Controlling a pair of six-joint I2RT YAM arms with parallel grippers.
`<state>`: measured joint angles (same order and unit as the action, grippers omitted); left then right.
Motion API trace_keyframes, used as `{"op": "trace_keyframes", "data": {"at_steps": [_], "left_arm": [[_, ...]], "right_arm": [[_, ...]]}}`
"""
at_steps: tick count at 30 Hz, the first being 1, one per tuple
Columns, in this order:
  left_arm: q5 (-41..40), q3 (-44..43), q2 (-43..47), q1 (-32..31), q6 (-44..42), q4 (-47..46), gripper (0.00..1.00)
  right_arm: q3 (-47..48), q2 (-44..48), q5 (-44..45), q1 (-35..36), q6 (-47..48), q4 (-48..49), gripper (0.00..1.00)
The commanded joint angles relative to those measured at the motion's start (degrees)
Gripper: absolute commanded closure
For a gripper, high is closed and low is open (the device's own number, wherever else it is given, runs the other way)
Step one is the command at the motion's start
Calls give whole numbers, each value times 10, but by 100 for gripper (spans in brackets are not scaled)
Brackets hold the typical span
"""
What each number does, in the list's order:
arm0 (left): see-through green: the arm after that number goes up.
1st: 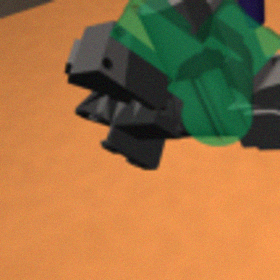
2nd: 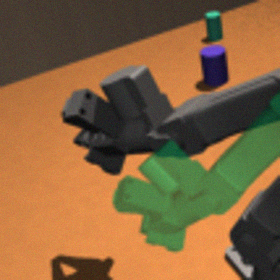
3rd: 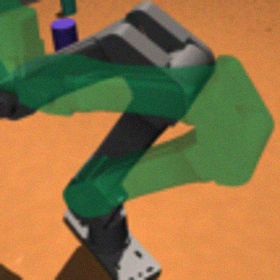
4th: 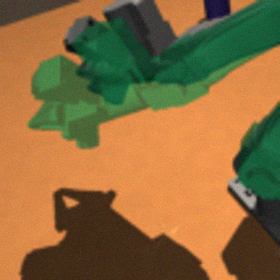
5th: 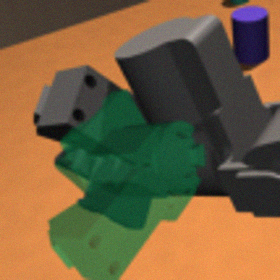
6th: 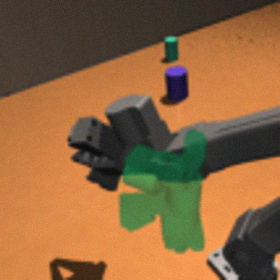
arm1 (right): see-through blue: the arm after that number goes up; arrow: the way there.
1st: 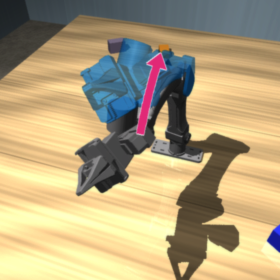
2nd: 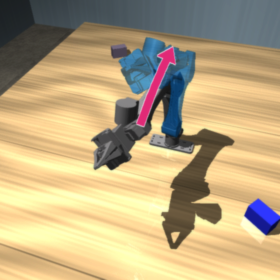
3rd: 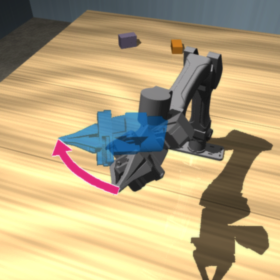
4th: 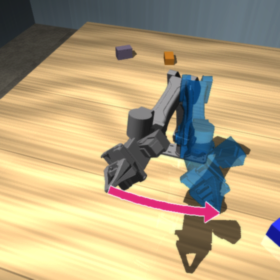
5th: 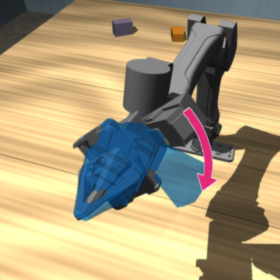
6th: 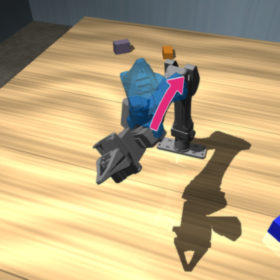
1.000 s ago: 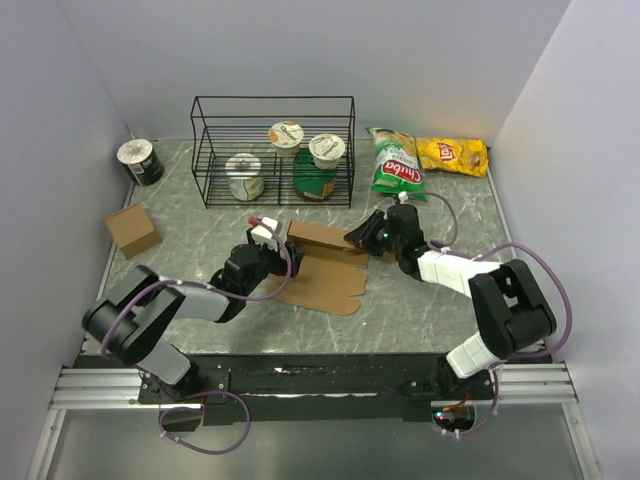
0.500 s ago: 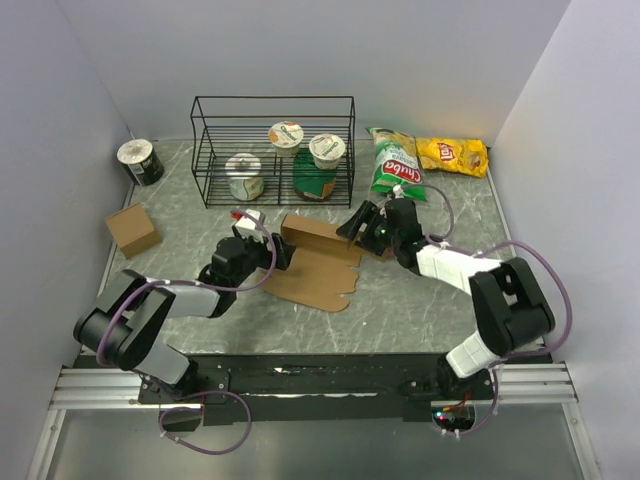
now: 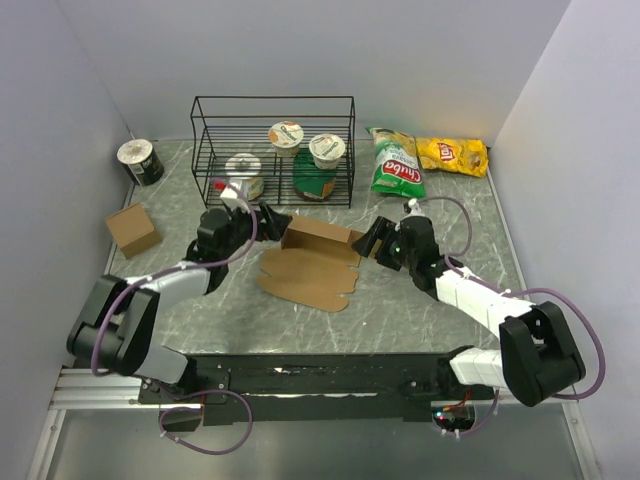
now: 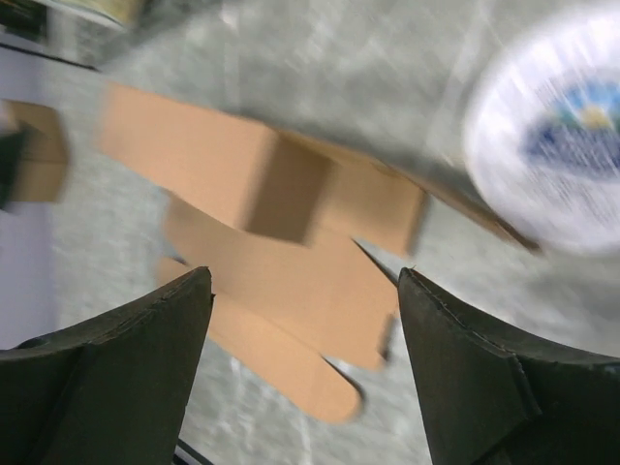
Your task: Fold the paper box
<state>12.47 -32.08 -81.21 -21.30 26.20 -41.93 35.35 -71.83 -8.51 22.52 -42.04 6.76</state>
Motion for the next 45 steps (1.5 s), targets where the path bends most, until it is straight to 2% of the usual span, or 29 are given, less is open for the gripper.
{"op": "trace_keyframes", "data": {"at_steps": [1,7,19,24,29,33,38,45], "left_arm": [[51,-68,-64,18,45,34,5],[102,-97,-135,30,77,4,11],[119,-107,-182,30,86,-19,13],[129,-116,-204,30,87,-30,22],[132,-107,-204,30,97,-39,33],[139,-99,-204,30,106,-51,36],[146,-89,-202,30,122,-68,39],[150,-84,-200,30,129,-72,40]], "right_arm": [[-22,-8,12,5,13,1,18],[-31,-59,5,5,1,54,21],[-9,-166,0,8,15,134,27],[2,-204,-4,7,14,150,27],[8,-218,-16,7,7,166,28],[3,-220,-28,7,8,189,29],[-1,-219,-34,7,23,228,31],[1,-234,-39,8,49,268,39]]}}
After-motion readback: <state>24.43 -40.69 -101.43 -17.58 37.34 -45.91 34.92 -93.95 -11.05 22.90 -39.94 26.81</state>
